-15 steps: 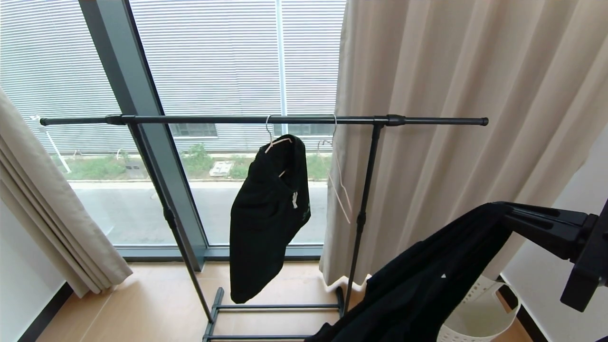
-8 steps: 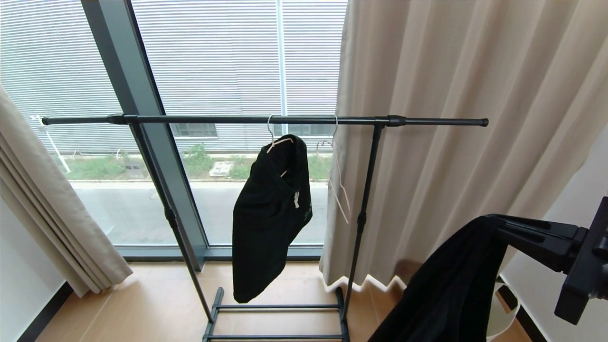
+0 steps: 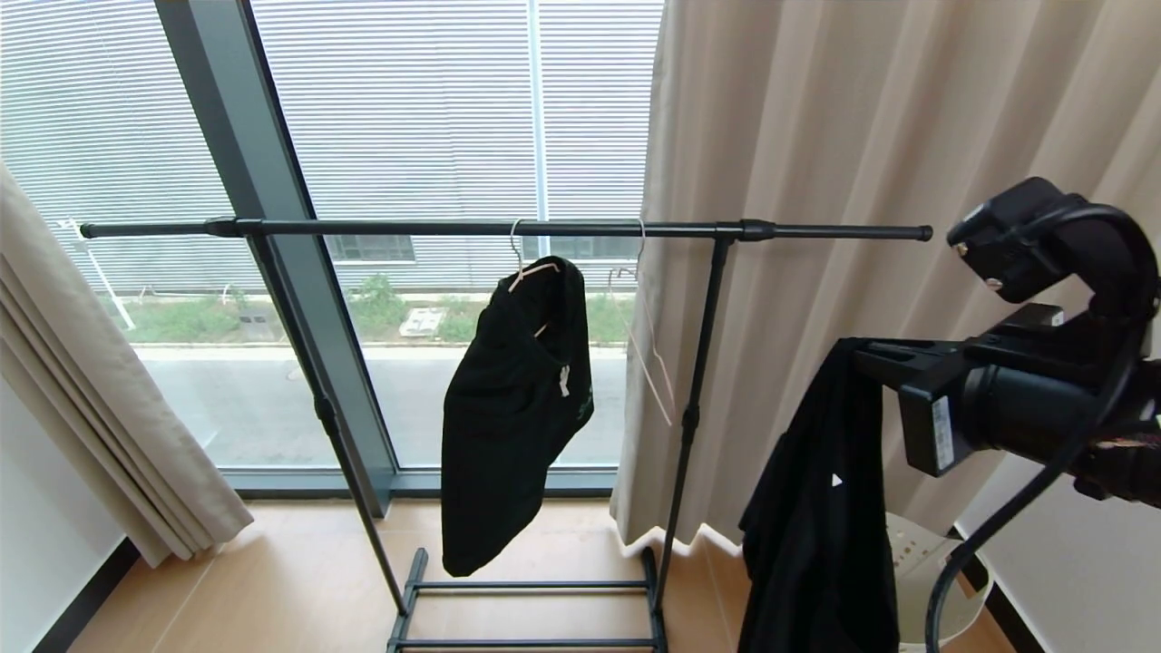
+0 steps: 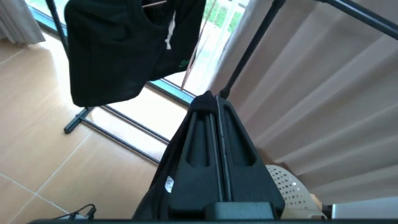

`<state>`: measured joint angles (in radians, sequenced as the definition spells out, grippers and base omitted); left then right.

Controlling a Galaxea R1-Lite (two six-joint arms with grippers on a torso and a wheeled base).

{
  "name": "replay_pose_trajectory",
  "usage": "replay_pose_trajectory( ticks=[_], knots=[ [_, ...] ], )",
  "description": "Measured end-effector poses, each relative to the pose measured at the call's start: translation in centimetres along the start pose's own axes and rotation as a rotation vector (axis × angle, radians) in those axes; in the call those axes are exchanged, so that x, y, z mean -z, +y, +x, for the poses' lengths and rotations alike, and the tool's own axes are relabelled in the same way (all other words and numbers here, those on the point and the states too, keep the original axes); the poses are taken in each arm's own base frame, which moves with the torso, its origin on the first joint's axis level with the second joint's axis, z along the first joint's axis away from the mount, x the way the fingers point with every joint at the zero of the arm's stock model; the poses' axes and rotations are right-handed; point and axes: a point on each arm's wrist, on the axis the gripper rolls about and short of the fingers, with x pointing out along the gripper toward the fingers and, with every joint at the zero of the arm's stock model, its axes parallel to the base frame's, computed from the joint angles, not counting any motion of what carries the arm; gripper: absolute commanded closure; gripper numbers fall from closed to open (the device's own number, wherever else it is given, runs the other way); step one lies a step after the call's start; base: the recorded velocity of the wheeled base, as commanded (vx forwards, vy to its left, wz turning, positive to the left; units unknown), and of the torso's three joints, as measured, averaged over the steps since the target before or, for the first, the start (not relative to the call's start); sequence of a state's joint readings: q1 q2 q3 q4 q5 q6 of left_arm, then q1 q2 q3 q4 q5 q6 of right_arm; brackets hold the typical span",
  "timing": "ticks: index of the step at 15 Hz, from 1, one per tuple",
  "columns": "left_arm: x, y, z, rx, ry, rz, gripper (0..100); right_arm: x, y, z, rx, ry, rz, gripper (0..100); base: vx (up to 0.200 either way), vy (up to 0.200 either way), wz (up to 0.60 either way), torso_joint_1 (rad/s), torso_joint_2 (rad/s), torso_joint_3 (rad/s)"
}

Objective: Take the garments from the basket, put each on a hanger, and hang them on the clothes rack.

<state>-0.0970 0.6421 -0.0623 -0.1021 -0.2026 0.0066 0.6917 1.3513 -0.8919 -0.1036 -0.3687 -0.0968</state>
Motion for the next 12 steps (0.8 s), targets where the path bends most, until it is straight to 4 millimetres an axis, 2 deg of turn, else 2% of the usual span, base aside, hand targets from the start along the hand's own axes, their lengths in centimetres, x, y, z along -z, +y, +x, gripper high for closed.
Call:
replay_pose_trajectory(
  ticks=[5, 7, 10, 12],
  knots=[
    [-5.9, -0.5, 6.1, 0.128, 0.218, -0.186, 0, -2.4, 2.0, 5.4, 0.1, 0.055, 0.051, 100, 0.0, 0.0, 0.0, 0.0, 0.0, 0.0],
    [-7.8, -1.7, 9.2, 0.169, 0.287, -0.241, 0, -3.0, 3.5, 7.1, 0.092, 0.06, 0.049, 100, 0.0, 0.0, 0.0, 0.0, 0.0, 0.0],
    [-10.4, -4.2, 13.1, 0.225, 0.326, -0.282, 0, -3.2, 5.7, 8.6, 0.051, 0.064, 0.027, 100, 0.0, 0.0, 0.0, 0.0, 0.0, 0.0],
    [-11.0, -5.6, 14.8, 0.249, 0.352, -0.267, 0, -2.9, 7.0, 9.1, 0.025, 0.073, 0.015, 100, 0.0, 0.0, 0.0, 0.0, 0.0, 0.0]
  ],
)
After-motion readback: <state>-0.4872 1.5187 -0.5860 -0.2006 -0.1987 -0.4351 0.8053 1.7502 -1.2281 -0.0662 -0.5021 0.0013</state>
